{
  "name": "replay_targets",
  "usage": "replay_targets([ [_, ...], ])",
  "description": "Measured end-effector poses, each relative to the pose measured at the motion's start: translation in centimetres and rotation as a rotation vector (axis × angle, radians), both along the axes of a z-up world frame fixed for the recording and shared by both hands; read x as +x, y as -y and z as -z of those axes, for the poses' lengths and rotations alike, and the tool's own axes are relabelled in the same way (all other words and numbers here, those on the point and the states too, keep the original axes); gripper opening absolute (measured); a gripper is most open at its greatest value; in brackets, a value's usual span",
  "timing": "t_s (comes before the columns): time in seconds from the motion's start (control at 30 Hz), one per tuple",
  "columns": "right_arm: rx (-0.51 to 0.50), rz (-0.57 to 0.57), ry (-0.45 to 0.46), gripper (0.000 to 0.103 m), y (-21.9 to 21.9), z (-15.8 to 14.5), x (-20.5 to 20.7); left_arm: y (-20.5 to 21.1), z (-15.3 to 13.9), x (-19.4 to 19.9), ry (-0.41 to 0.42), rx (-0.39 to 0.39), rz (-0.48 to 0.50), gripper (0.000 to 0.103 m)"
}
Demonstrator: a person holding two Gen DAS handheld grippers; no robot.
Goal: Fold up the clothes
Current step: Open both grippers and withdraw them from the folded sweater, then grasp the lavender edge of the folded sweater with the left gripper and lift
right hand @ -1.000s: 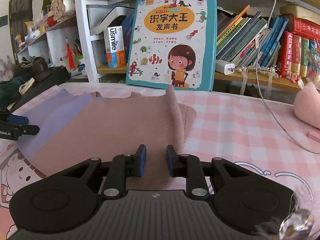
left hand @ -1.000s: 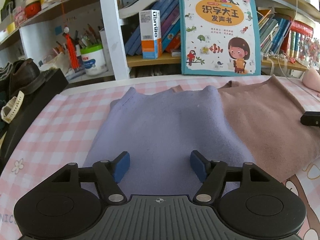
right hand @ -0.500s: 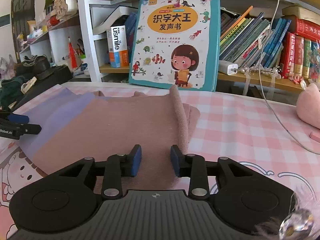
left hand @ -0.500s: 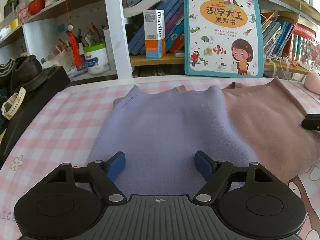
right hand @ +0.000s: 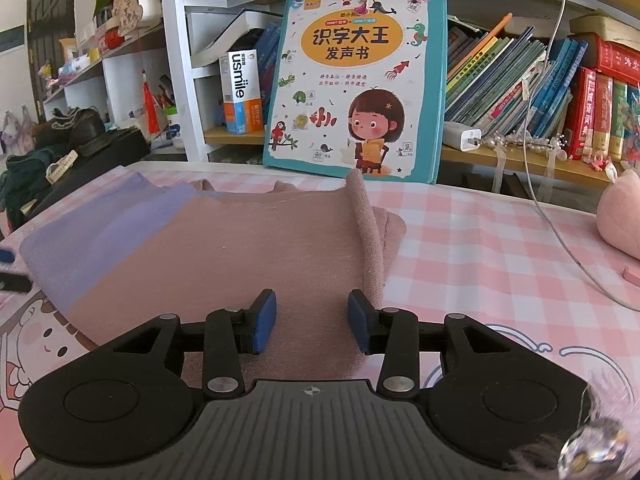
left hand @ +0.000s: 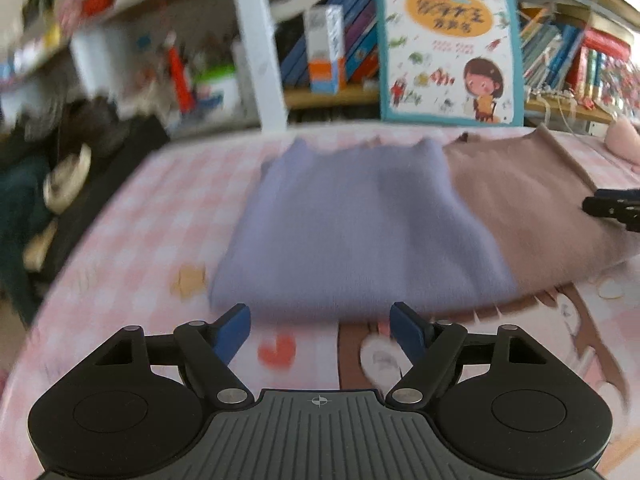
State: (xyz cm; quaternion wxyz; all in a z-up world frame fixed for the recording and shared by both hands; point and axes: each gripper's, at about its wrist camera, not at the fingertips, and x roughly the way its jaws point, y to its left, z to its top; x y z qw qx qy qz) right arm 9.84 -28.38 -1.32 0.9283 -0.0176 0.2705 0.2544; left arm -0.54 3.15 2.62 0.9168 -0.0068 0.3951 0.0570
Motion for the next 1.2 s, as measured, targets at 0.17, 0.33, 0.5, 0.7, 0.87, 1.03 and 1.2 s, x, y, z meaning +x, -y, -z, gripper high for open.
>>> replay_targets([
  [0.17,0.001,0.000,0.000,0.038,0.1,0.0,0.0,-2.6,0.8,-0.7,-0.033,-0.237,-0.119,0.079],
  [0.33,0.000,0.001,-0.001,0.038,0.0,0.0,0.0,-5.3,1.6,-0.8,0.033,-0.431,-0.274,0.077],
  [0.5,-0.003,0.000,0.000,0.038,0.0,-0.1,0.0,-7.0,2.4,-0.3,0.119,-0.629,-0.392,0.064],
  [0.7,-0.007,0.001,0.002,0.038,0.0,-0.1,-0.1,-7.1,3.7,0.5,0.165,-0.779,-0.446,0.041],
  [0.87,-0.012,0.001,0.004,0.038,-0.1,-0.1,-0.1,-8.0,5.0,0.7,0.193,-0.888,-0.514,0.025],
  [1.03,-0.010,0.002,0.003,0.038,-0.2,0.0,-0.2,-7.3,4.0,0.9,0.223,-0.852,-0.529,0.012],
  [1.2,-0.014,0.002,0.004,0.038,-0.2,0.0,-0.2,-3.1,-0.7,2.4,0.329,-0.570,-0.314,0.014],
])
